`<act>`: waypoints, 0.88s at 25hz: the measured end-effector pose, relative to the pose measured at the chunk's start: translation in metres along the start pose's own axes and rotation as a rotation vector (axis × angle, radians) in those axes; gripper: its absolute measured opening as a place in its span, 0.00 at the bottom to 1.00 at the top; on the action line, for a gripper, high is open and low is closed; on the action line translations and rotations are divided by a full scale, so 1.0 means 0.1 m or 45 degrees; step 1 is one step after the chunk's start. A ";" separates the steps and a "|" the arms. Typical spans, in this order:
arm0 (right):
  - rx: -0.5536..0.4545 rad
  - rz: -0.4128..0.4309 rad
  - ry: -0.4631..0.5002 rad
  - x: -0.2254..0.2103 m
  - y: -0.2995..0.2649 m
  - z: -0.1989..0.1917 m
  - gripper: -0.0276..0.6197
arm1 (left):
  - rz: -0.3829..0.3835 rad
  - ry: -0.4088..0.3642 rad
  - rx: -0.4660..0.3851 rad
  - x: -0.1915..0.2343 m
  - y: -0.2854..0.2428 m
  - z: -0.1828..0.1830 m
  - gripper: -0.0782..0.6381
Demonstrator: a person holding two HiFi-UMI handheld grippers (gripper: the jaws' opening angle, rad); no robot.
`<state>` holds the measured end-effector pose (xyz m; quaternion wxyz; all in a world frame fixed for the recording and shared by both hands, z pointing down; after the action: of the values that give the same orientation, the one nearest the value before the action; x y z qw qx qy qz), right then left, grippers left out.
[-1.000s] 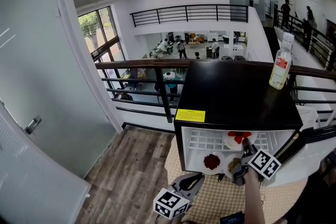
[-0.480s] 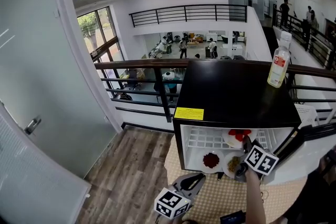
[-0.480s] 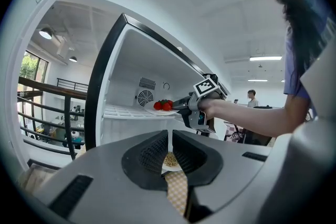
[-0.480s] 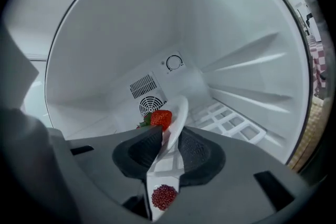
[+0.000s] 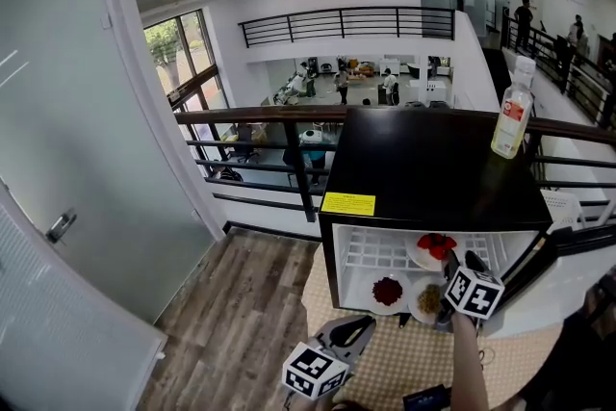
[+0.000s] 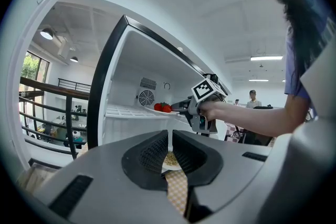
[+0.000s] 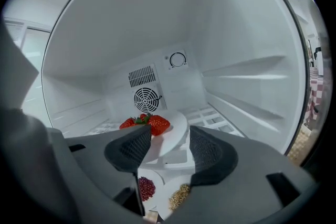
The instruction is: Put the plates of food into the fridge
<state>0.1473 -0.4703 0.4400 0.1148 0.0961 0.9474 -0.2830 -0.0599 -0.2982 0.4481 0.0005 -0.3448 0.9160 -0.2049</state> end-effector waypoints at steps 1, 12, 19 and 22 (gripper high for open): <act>0.001 -0.004 0.015 0.01 0.00 0.00 0.39 | -0.001 -0.001 -0.001 0.00 0.00 0.00 0.16; -0.123 0.144 0.115 0.31 0.49 0.07 0.39 | -0.039 -0.016 -0.003 -0.08 -0.01 0.01 0.16; -0.122 0.321 0.051 0.60 0.89 -0.24 0.26 | -0.098 -0.031 0.015 -0.18 0.02 -0.04 0.16; -0.080 0.360 0.036 0.71 0.96 -0.45 0.21 | -0.120 -0.034 0.020 -0.20 0.05 -0.07 0.16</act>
<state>0.0959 -0.3577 0.4076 0.1431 0.2291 0.9343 -0.2329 -0.0487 -0.2791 0.4495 0.0059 -0.3901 0.8971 -0.2073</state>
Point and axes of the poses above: the fingertips, and each gripper's own axes: y backward along the fingers, x to its left, z out of its top, the point moved 3 cm from there along y, backward along the fingers, and after that the axes turned 12 degrees about x, right-handed, at the moved point
